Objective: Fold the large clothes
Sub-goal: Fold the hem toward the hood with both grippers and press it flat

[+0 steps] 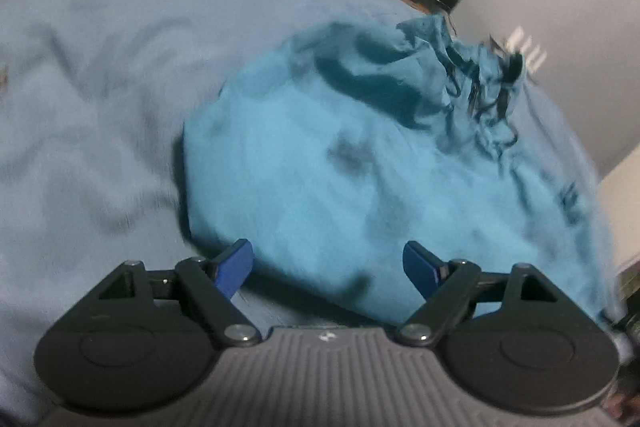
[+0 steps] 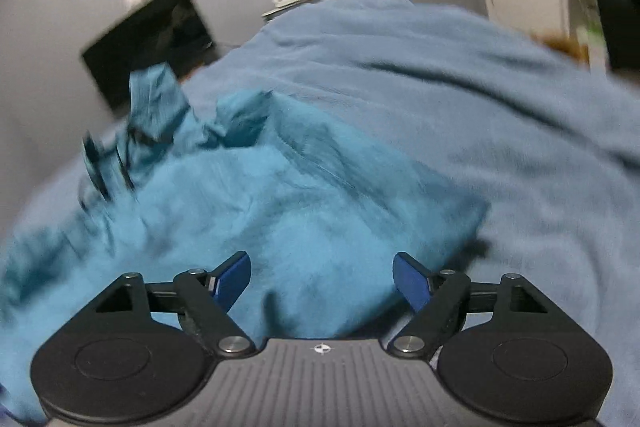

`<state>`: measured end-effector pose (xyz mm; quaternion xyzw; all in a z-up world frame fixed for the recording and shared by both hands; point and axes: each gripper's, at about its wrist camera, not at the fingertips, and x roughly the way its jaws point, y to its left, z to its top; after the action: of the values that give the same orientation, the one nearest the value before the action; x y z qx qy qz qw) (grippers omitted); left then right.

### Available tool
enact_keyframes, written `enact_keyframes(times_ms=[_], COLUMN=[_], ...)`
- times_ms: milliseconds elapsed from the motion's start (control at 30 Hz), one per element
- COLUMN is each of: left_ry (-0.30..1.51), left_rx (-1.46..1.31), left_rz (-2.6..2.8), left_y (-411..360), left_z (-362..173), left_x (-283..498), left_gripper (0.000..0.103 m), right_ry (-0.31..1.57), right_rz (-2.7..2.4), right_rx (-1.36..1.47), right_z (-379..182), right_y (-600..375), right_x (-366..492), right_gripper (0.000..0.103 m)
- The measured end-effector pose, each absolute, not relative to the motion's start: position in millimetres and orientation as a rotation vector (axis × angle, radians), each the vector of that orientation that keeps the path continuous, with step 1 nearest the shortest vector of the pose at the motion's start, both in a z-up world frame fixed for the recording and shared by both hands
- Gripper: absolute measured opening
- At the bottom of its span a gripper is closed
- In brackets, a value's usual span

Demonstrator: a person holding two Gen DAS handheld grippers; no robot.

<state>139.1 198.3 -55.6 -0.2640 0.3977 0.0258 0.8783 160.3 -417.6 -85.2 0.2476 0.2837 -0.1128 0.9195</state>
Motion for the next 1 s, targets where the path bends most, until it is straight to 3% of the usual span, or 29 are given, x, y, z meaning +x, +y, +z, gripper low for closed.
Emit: enact_keyframes(times_ms=[267, 733, 767, 833, 900, 933, 1000], left_ry=[0.923, 0.797, 0.793, 0.782, 0.767, 0.755, 0.722], left_rx=[-0.675, -0.911, -0.918, -0.921, -0.927, -0.925, -0.899], left_rz=[0.052, 0.054, 0.053, 0.057, 0.071, 0.070, 0.056], left_y=[198.2, 213.0, 214.9, 217.1, 218.4, 218.1, 214.4], left_z=[-87.2, -124.6, -125.1, -123.9, -120.3, -115.7, -107.1], left_x=[154.8, 185.8, 186.8, 186.9, 183.1, 180.8, 177.4], left_gripper=[0.082, 0.087, 0.085, 0.076, 0.060, 0.047, 0.043], right_ry=[0.699, 0.637, 0.631, 0.582, 0.552, 0.536, 0.501], right_rz=[-0.200, -0.122, -0.128, -0.140, -0.160, -0.158, -0.154], right_rx=[0.807, 1.039, 1.037, 1.021, 0.991, 0.980, 0.966], right_z=[-122.4, -165.8, -168.0, -167.5, -160.6, -156.5, -147.0], right_y=[-445.2, -446.1, -445.1, -441.3, -435.4, -428.8, -423.3], right_x=[167.6, 202.4, 205.5, 208.7, 209.8, 213.0, 213.4], right_gripper=[0.087, 0.097, 0.096, 0.083, 0.067, 0.063, 0.058])
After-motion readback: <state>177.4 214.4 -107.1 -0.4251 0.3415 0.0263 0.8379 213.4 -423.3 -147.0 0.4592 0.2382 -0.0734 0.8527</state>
